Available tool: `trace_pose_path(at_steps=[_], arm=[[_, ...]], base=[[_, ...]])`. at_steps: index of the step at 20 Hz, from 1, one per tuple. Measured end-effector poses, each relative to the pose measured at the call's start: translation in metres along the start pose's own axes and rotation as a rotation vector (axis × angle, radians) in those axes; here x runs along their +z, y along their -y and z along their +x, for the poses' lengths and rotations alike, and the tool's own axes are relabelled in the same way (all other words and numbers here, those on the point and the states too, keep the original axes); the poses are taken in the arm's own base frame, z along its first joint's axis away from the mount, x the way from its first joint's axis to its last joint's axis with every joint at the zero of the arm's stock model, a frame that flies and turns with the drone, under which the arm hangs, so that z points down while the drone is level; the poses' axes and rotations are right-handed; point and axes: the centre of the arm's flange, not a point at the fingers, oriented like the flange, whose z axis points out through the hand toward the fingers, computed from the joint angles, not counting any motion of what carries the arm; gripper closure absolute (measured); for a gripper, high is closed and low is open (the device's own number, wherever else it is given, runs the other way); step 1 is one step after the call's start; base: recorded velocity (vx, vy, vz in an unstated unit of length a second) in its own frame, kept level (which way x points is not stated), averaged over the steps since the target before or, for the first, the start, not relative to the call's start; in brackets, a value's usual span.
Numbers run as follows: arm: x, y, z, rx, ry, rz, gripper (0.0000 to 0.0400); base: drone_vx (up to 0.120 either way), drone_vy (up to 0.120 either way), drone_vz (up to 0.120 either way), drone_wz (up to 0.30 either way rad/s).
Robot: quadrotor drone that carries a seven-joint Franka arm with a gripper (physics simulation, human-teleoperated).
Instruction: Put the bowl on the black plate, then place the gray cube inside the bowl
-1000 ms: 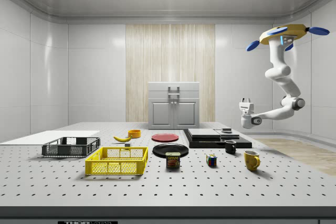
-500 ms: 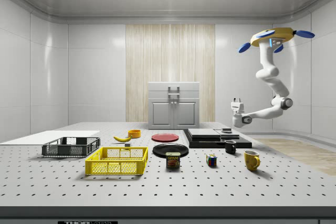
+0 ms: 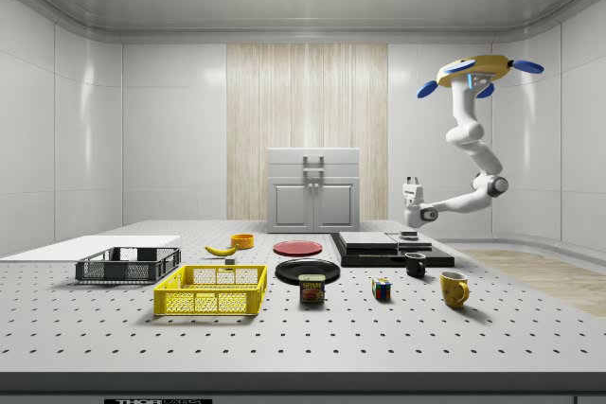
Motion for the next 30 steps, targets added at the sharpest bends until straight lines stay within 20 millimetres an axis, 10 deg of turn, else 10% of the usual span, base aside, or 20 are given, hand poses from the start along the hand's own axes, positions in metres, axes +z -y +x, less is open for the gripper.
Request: trace_pose_path(at_steps=[19, 25, 30], arm=[[0.015, 0.036, -0.038, -0.009, -0.403, -0.385, 0.0], [0.08, 0.067, -0.07, -0.021, -0.976, -0.959, 0.0], [0.158, 0.054, -0.058, -0.031, -1.557, -1.548, 0.0]], base=[[0.12, -0.101, 0.0, 0.0], [0.12, 0.0, -0.1, 0.0], [0.12, 0.0, -0.12, 0.0]])
